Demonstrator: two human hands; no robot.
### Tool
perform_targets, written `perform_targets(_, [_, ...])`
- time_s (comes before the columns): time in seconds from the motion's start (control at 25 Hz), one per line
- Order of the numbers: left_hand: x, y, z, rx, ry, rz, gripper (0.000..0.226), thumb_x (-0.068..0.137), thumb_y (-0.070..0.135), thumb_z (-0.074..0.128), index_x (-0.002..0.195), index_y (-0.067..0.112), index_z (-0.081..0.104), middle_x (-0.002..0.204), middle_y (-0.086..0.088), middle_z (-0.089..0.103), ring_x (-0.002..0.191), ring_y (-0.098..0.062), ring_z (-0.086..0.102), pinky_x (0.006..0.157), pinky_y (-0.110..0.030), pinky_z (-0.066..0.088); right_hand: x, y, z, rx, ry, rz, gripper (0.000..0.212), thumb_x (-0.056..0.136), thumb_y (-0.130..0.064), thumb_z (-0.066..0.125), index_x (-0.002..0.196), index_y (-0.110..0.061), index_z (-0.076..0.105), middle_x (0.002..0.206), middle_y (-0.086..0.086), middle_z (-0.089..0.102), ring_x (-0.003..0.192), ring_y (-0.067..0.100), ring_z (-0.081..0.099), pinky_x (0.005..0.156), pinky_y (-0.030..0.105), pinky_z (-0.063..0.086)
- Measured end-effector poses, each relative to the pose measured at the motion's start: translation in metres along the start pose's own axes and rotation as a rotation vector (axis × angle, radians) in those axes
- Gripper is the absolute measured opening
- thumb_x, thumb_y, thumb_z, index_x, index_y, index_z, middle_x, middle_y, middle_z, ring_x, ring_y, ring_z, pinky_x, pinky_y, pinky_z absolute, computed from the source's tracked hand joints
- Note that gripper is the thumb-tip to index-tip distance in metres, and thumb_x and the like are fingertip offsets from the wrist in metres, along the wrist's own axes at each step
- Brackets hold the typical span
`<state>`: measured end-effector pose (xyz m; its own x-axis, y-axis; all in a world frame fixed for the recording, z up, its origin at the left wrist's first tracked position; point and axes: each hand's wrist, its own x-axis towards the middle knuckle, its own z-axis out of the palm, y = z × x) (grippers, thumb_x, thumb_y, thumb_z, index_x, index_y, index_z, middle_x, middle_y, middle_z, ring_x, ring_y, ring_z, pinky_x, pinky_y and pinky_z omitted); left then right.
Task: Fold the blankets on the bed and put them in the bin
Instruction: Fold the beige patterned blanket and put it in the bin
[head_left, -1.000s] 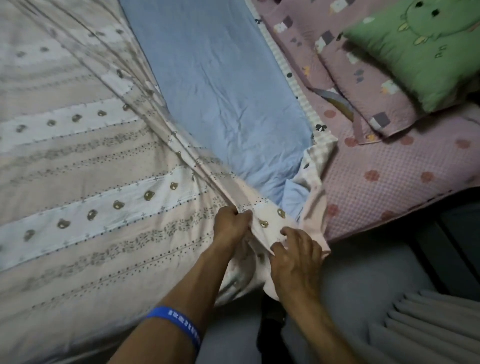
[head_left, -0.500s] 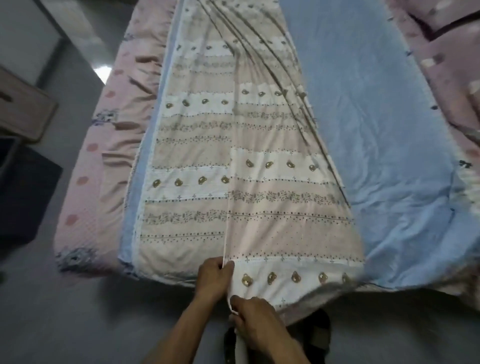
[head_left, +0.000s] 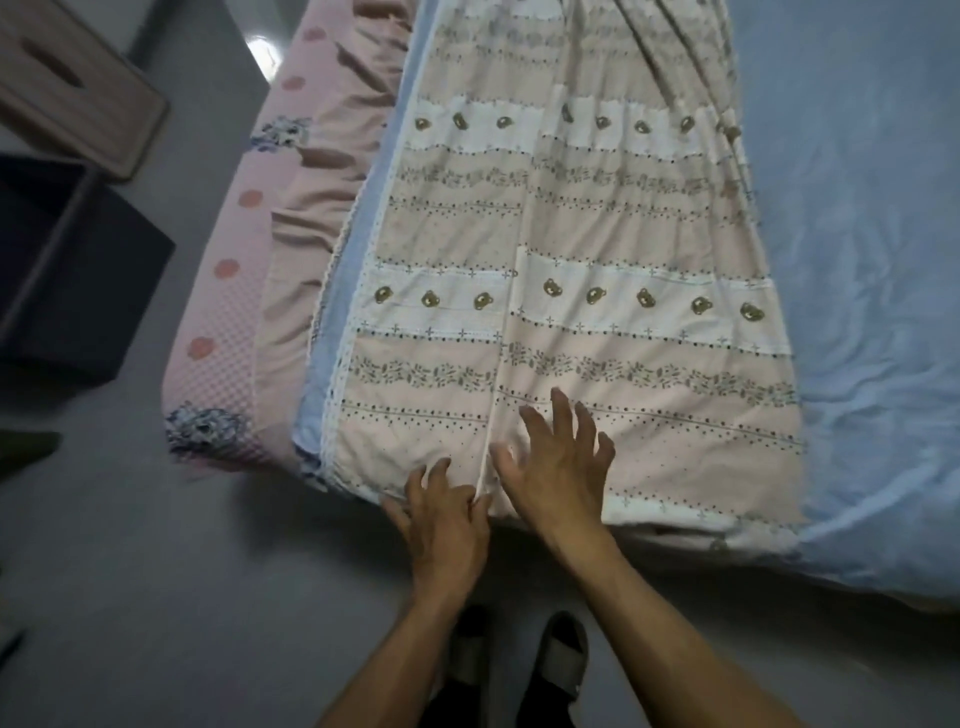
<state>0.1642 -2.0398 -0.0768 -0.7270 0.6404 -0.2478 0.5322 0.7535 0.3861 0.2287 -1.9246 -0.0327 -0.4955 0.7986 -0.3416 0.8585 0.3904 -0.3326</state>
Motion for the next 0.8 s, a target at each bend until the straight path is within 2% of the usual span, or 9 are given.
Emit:
perform_targets(0.04, [0.002, -0.003, 0.004, -0.006, 0.003, 0.013, 0.009, 0.085, 0.026, 0.069, 0.087, 0.020, 0.075, 0.135, -0.005, 0.056, 0.134, -0.031, 0.038, 0.111, -0.062, 0.003, 0.014, -0.010, 0.003, -0.049, 0.012, -0.013, 0.066, 0.091, -0.063, 0.042, 0.146, -0.026, 0.036, 0.163, 0.004, 0.013, 0.148, 0.030, 0.008, 0.114, 0.056, 0.008])
perform_targets(0.12, [0.003, -0.010, 0.012, -0.030, -0.004, 0.013, 0.011, 0.084, 0.026, 0.070, 0.091, 0.019, 0.075, 0.130, -0.004, 0.060, 0.131, -0.028, 0.041, 0.111, -0.064, 0.007, 0.045, -0.029, 0.016, -0.148, 0.011, 0.023, 0.070, 0.090, -0.061, 0.043, 0.145, -0.019, 0.033, 0.159, 0.009, 0.019, 0.146, 0.035, 0.013, 0.112, 0.059, 0.008])
perform_targets(0.24, [0.007, -0.022, 0.010, -0.121, -0.038, 0.013, 0.016, 0.082, 0.034, 0.066, 0.082, 0.022, 0.075, 0.119, 0.003, 0.064, 0.122, -0.022, 0.046, 0.111, -0.063, 0.012, 0.084, -0.047, 0.023, -0.229, 0.093, 0.177, 0.046, 0.093, -0.042, 0.046, 0.129, -0.012, 0.050, 0.136, 0.012, 0.047, 0.126, 0.036, 0.039, 0.104, 0.055, 0.025])
perform_targets(0.36, [0.018, -0.032, -0.001, -0.200, -0.136, 0.005, 0.020, 0.081, 0.036, 0.061, 0.078, 0.021, 0.074, 0.117, 0.008, 0.063, 0.119, -0.020, 0.047, 0.111, -0.060, 0.018, 0.108, -0.067, 0.027, -0.167, 0.174, 0.253, 0.031, 0.096, -0.025, 0.041, 0.113, -0.011, 0.063, 0.120, 0.010, 0.056, 0.114, 0.034, 0.046, 0.100, 0.050, 0.029])
perform_targets(0.44, [0.017, -0.049, -0.011, -0.233, -0.140, -0.007, 0.020, 0.079, 0.037, 0.060, 0.077, 0.022, 0.073, 0.114, 0.009, 0.064, 0.115, -0.021, 0.050, 0.108, -0.060, 0.025, 0.102, -0.090, 0.030, -0.077, 0.252, 0.193, 0.029, 0.097, -0.024, 0.042, 0.107, -0.011, 0.065, 0.114, 0.009, 0.057, 0.111, 0.033, 0.047, 0.098, 0.048, 0.030])
perform_targets(0.56, [0.010, -0.101, -0.033, -0.221, -0.137, -0.065, 0.038, 0.076, 0.050, 0.046, 0.077, 0.025, 0.075, 0.107, 0.010, 0.068, 0.105, -0.024, 0.057, 0.099, -0.056, 0.038, 0.074, -0.137, 0.041, 0.046, 0.339, 0.053, 0.024, 0.094, -0.026, 0.048, 0.098, -0.011, 0.067, 0.101, 0.008, 0.059, 0.100, 0.031, 0.052, 0.092, 0.047, 0.035])
perform_targets(0.68, [0.011, -0.177, -0.054, -0.181, -0.067, -0.113, 0.043, 0.076, 0.055, 0.043, 0.073, 0.027, 0.075, 0.097, 0.008, 0.071, 0.085, -0.029, 0.065, 0.079, -0.044, 0.051, 0.056, -0.188, 0.068, 0.005, 0.266, -0.079, 0.022, 0.093, -0.030, 0.050, 0.097, -0.017, 0.068, 0.101, 0.004, 0.060, 0.101, 0.028, 0.053, 0.096, 0.049, 0.038])
perform_targets(0.72, [0.014, -0.195, -0.060, -0.165, -0.066, -0.128, 0.043, 0.077, 0.056, 0.044, 0.073, 0.027, 0.076, 0.097, 0.007, 0.071, 0.083, -0.030, 0.066, 0.078, -0.044, 0.052, 0.056, -0.201, 0.077, -0.011, 0.208, -0.086, 0.024, 0.094, -0.031, 0.049, 0.100, -0.018, 0.068, 0.104, 0.004, 0.060, 0.105, 0.027, 0.053, 0.099, 0.050, 0.036])
perform_targets(0.8, [0.025, -0.213, -0.067, -0.087, -0.231, -0.186, 0.037, 0.082, 0.056, 0.048, 0.081, 0.031, 0.076, 0.107, 0.008, 0.069, 0.095, -0.029, 0.063, 0.086, -0.042, 0.050, 0.060, -0.214, 0.091, -0.043, 0.068, -0.042, 0.028, 0.098, -0.033, 0.043, 0.107, -0.020, 0.066, 0.113, 0.004, 0.059, 0.113, 0.029, 0.050, 0.103, 0.051, 0.031])
